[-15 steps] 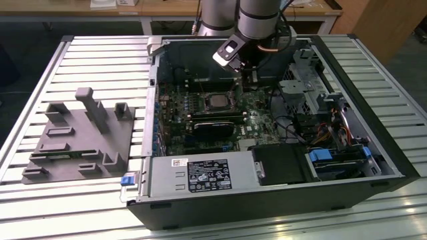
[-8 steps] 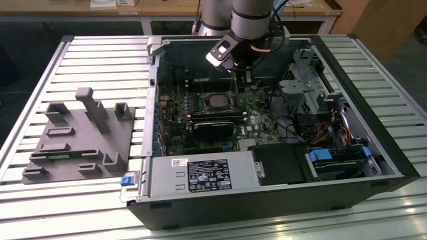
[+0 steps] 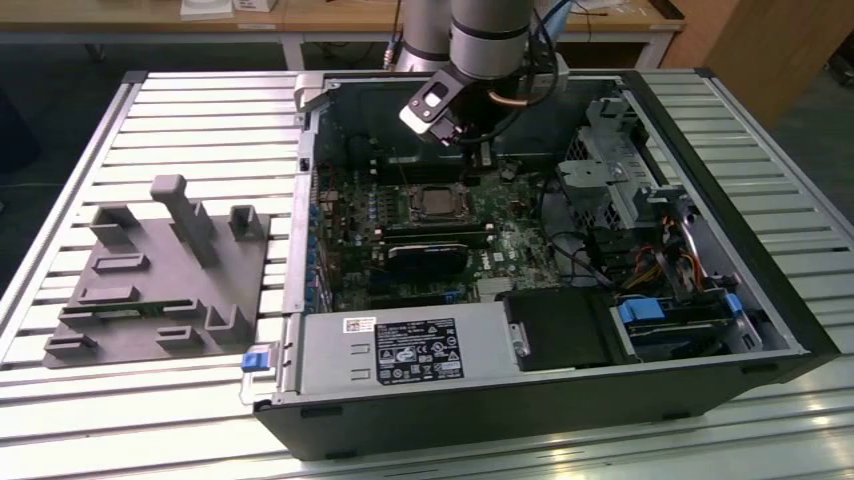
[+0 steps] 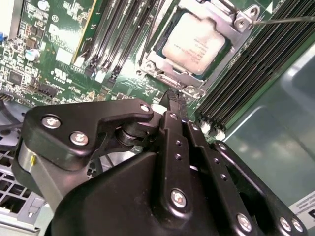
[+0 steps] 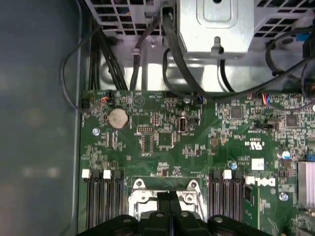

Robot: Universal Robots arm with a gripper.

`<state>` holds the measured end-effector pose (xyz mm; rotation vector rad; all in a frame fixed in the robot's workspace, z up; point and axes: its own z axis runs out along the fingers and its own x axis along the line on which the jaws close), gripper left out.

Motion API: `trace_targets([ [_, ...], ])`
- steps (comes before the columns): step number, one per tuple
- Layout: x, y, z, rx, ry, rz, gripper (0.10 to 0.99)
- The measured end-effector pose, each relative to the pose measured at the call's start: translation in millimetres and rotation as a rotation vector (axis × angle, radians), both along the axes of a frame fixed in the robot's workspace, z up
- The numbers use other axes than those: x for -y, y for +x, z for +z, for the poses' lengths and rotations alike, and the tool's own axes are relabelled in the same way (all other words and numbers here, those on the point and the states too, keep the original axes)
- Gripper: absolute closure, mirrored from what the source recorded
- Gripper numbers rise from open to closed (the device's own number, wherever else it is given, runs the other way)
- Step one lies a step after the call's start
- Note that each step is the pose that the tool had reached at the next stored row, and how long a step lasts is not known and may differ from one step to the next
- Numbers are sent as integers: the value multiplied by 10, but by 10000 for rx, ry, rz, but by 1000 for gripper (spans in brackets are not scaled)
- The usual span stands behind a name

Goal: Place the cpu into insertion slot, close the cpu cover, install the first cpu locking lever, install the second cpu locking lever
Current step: 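Close the cpu cover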

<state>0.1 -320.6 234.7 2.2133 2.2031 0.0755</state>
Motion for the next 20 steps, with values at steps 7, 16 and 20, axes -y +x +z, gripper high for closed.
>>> trace_targets([
  [7, 0, -68, -23, 0, 1, 0, 980],
  [16, 0, -219, -70, -2, 0, 0, 980],
  [20, 0, -293, -102, -4, -1, -4, 980],
])
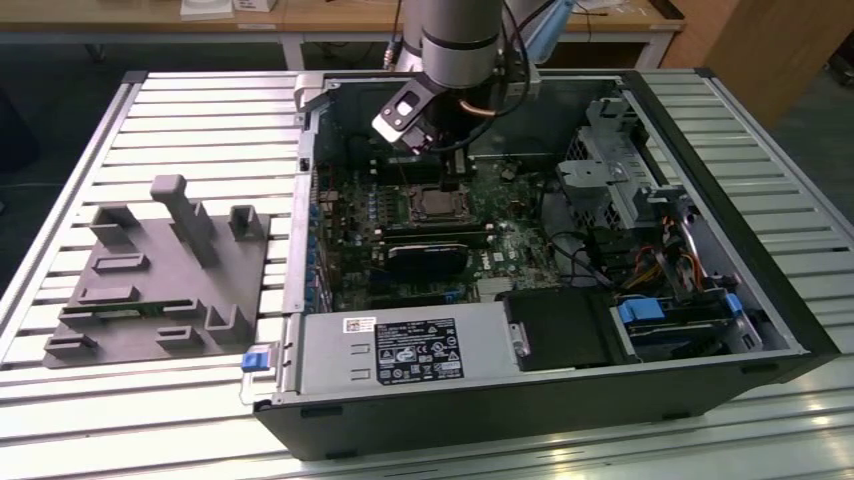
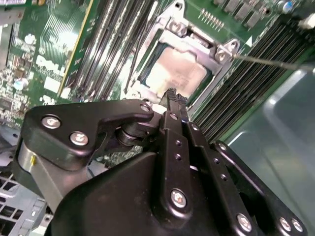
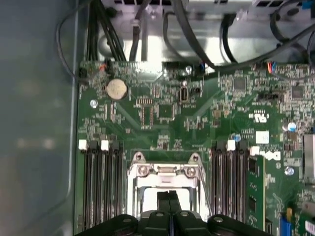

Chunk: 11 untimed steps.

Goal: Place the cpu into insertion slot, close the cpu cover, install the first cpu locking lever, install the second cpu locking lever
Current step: 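Close the cpu cover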

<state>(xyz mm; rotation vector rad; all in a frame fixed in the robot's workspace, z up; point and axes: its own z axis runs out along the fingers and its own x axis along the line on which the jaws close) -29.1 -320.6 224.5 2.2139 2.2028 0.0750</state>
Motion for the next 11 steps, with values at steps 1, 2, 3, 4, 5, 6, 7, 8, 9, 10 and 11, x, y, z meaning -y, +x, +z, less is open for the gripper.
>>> trace_targets([
  [1, 0, -19, -8, 0, 0, -1, 980],
  [2, 0, -35, -15, -1, 0, -1, 980],
  [3, 0, -48, -24, -2, -1, -2, 980],
  [4, 0, -57, -32, -6, -1, -2, 980],
  [5, 0, -63, -41, -12, -1, -3, 980],
  [6, 0, -66, -51, -23, 0, -2, 980],
  [7, 0, -70, -61, -34, 0, -3, 980],
  [8, 0, -74, -69, -44, -1, -3, 980],
  [9, 0, -76, -77, -54, -2, -3, 980],
  [10, 0, -78, -84, -61, -1, -2, 980],
  [11, 0, -79, -91, -69, -1, -1, 980],
])
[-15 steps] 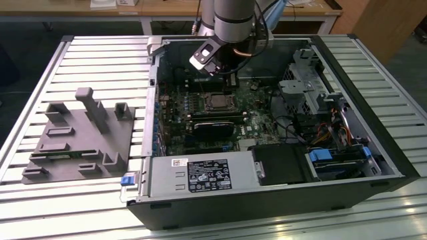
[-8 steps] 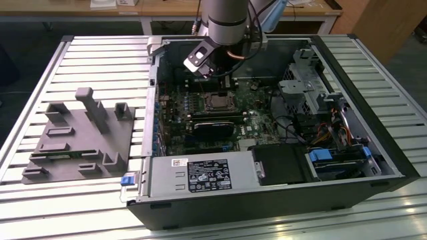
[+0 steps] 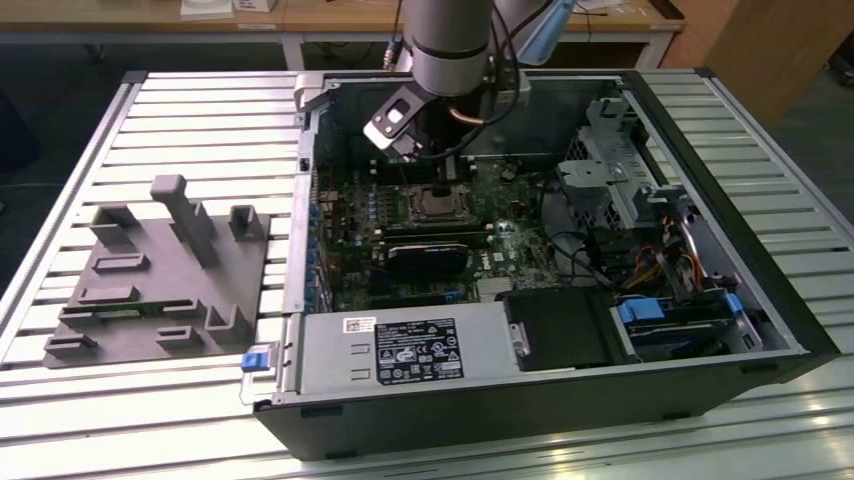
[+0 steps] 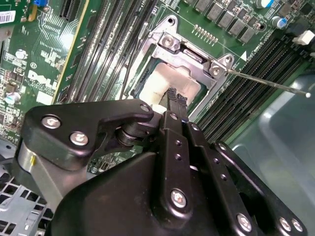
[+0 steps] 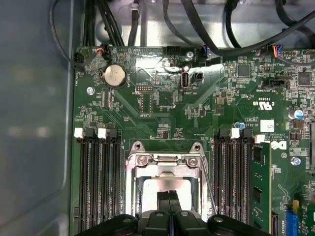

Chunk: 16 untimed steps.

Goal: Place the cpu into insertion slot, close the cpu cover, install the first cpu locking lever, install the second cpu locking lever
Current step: 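Close the cpu cover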

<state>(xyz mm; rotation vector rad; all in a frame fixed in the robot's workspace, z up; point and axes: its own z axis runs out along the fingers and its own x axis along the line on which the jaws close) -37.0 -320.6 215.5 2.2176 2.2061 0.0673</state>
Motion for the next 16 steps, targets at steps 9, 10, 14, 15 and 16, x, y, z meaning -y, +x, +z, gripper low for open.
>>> trace_targets([
  [9, 0, -3, -27, -30, 0, -2, 980],
  [10, 0, -3, -27, -30, 0, -1, 980],
  [14, 0, -3, -28, -30, 0, 15, 980],
  [15, 0, -3, -28, -31, 0, 45, 980],
  [16, 0, -3, -28, -30, 0, 98, 980],
])
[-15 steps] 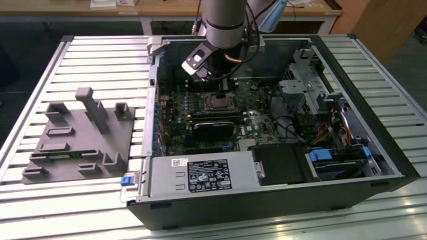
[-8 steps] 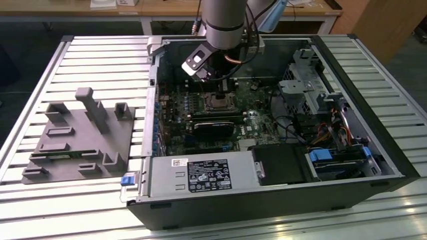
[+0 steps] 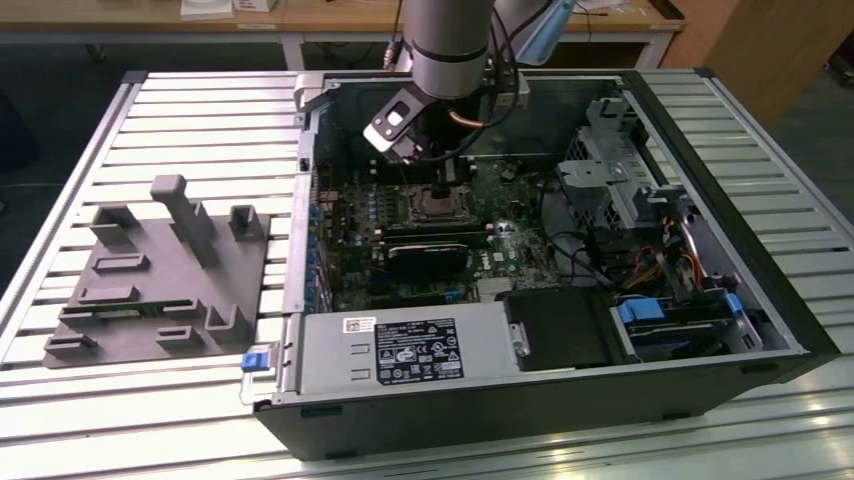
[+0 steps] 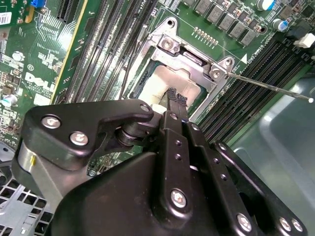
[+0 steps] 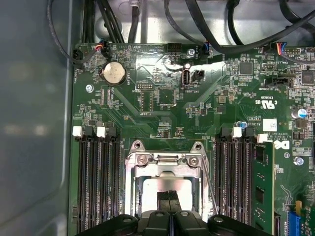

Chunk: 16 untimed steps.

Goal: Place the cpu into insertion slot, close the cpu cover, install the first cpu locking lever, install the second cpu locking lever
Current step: 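Close the cpu cover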

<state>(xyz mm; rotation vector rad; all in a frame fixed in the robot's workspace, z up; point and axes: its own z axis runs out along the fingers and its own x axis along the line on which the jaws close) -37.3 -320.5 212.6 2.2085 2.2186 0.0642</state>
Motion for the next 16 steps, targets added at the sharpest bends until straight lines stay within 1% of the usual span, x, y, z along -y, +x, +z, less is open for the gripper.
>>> trace_targets([
  [16, 0, 0, 0, 0, -1, 1380, 980],
])
